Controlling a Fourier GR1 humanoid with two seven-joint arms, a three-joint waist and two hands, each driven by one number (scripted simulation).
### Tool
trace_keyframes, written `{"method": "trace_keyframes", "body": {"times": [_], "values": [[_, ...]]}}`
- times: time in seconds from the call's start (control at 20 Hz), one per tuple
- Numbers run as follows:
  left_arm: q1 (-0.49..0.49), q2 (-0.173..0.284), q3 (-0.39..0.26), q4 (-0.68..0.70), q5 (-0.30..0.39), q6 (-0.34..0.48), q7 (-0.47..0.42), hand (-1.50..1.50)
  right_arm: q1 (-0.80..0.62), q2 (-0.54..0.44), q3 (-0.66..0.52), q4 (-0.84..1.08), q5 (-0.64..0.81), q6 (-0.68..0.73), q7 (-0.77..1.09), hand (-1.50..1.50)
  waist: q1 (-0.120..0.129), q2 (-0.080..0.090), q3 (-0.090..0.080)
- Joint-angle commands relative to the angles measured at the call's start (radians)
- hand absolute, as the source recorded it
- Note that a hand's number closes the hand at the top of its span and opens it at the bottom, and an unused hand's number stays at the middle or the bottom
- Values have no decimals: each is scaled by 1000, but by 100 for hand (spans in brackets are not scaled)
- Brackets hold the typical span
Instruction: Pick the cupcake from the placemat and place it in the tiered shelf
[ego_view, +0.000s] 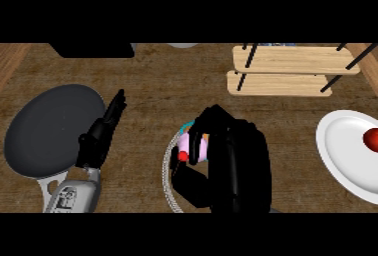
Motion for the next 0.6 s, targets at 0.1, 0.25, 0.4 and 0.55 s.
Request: {"method": "trace_keyframes", "body": {"times": [0.1, 0.25, 0.4, 0.55], "values": [[37, 9, 6, -25, 11, -13, -3, 0, -126, 9, -148, -89, 91, 197, 174, 150, -3, 0, 0], [-13, 3, 9, 7, -13, 14, 11, 0, -226, 9, -206, -90, 99, 230, 216, 150, -3, 1, 0], [34, -11, -15, -15, -12, 4, -6, 0, -272, 9, -293, -22, 175, 262, 138, 150, 1, 2, 0], [12, -6, -5, -21, 1, -4, 22, 0, -373, 9, -376, -33, 162, 354, 133, 150, -1, 1, 0]]}}
